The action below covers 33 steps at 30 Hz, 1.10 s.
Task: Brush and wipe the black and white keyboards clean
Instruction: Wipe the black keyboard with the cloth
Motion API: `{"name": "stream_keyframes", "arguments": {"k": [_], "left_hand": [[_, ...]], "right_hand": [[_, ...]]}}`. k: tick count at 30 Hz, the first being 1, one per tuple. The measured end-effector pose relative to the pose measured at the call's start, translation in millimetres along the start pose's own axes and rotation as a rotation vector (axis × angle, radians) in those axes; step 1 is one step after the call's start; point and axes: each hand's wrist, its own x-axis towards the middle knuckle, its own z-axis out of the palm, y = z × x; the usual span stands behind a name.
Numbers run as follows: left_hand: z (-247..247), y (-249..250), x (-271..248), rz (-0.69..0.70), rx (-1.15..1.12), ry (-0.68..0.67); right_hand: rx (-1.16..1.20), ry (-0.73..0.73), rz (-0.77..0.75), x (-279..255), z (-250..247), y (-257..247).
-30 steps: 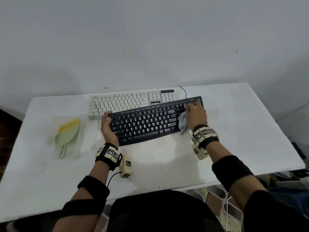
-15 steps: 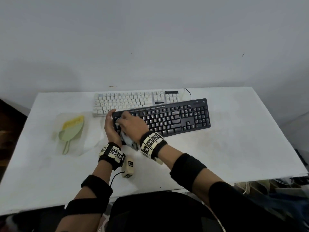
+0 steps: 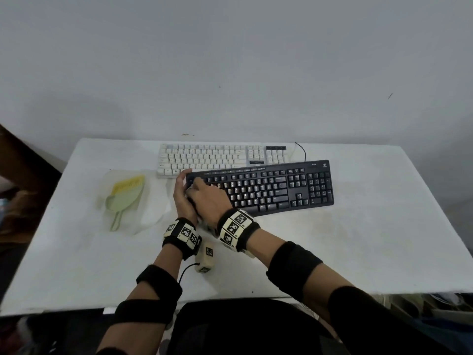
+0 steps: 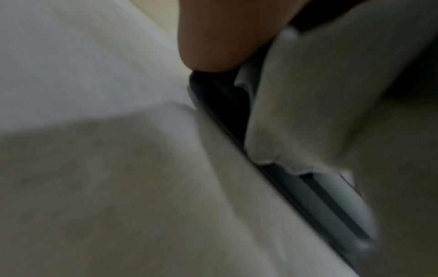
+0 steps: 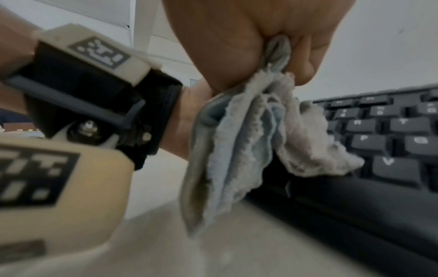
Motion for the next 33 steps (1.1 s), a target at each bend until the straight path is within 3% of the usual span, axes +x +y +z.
{"name": "stream_keyframes", "arguments": {"k": [4,10,12,17,25,33], "left_hand": [[-1.3,2.2,1.5,0.002,0.039,0.021],[-5.8,-3.8,9.7,0.046,0.105,0.082],[-10.2,-6.1,12.4,0.062,0.120,0.077],[-7.8,-0.8,5.3,0.054,0.087,-0.033],[-40.9,12.4,16.7,-0.269,0.136,-0.324],[-52.3,22.4,1.7,-0.360,0.174,-0.444]], "right_hand": [[-0.016,-0.012,0.016,-2.1,3.3,2.3],[-0.002,0.039,0.219,-22.3,7.3,42.3],[0.008,0.067,0.196,-20.2,7.5,42.3],[0.040,0.028,0.023,-3.1,13.4,17.6],[0.204,0.111,0.120,-8.9,23.5,33.9],[0.090,0.042,0.053,-11.0,25.2,21.8]]}}
